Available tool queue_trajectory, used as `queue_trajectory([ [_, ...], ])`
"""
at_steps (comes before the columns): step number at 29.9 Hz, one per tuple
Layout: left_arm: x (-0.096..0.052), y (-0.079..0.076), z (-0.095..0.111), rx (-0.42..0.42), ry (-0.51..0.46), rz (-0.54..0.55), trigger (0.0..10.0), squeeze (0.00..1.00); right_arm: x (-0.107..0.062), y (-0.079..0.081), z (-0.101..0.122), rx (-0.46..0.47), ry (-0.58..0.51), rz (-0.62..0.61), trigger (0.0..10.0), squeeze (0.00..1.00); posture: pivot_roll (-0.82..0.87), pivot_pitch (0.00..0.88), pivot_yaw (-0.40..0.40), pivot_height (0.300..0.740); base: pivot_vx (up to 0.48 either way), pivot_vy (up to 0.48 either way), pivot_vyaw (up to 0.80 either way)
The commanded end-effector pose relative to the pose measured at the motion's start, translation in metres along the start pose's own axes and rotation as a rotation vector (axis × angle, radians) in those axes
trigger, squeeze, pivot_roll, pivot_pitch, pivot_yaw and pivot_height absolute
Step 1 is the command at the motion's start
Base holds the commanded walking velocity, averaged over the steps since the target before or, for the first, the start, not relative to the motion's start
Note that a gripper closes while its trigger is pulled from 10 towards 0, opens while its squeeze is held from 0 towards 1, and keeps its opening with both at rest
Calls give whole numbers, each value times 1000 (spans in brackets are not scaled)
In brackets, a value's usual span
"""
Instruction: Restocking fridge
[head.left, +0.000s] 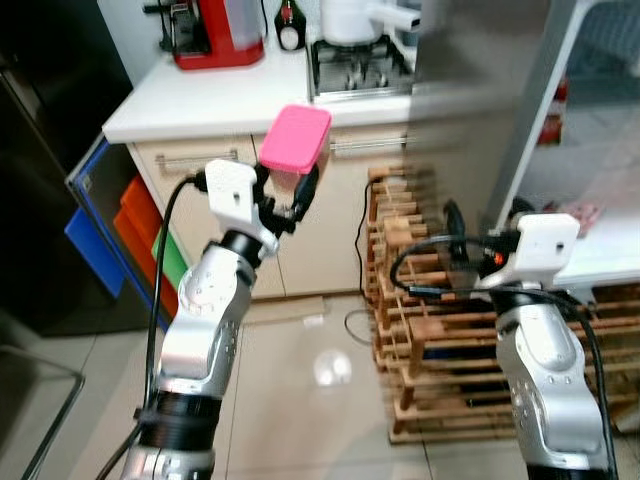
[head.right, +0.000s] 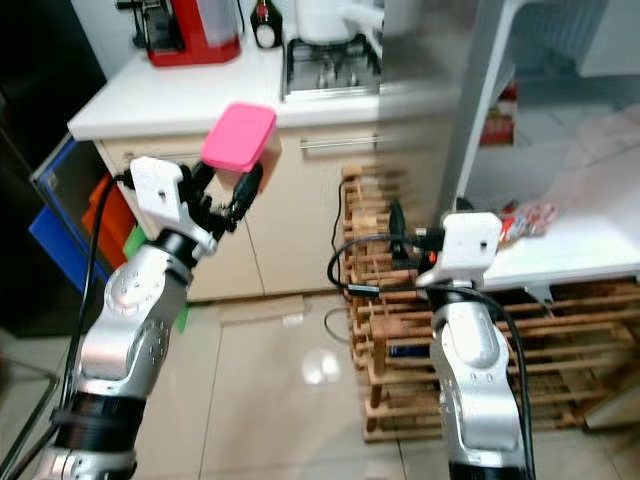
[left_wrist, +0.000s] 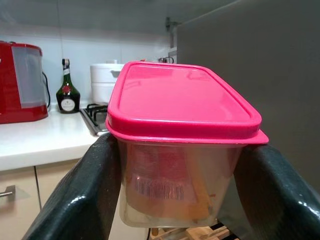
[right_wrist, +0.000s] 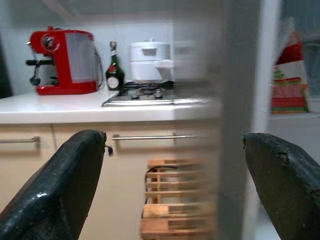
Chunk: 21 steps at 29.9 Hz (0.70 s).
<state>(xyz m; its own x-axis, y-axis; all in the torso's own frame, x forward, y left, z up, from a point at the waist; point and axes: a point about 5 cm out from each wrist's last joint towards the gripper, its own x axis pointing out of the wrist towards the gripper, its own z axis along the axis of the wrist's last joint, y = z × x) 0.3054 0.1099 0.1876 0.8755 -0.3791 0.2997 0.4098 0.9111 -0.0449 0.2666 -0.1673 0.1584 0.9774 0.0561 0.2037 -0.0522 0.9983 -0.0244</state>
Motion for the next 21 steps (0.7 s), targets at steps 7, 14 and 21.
queue_trajectory([
  [7, -15, 1, 4, 76, -8, -49, 0, 0, -1, -8, -1, 23, 8, -19, 10000, 0, -108, 0, 74, 740, 0, 0, 0],
  [14, -43, 8, -3, 38, 55, -58, 0, 0, -15, -26, -9, 12, 55, -67, 10000, 0, -95, 0, 69, 740, 0, -255, 0],
  [21, -48, -1, -2, 27, 45, -103, 0, 0, -12, -26, -11, 9, 56, -66, 10000, 0, -88, 0, 69, 740, 0, -478, 0],
])
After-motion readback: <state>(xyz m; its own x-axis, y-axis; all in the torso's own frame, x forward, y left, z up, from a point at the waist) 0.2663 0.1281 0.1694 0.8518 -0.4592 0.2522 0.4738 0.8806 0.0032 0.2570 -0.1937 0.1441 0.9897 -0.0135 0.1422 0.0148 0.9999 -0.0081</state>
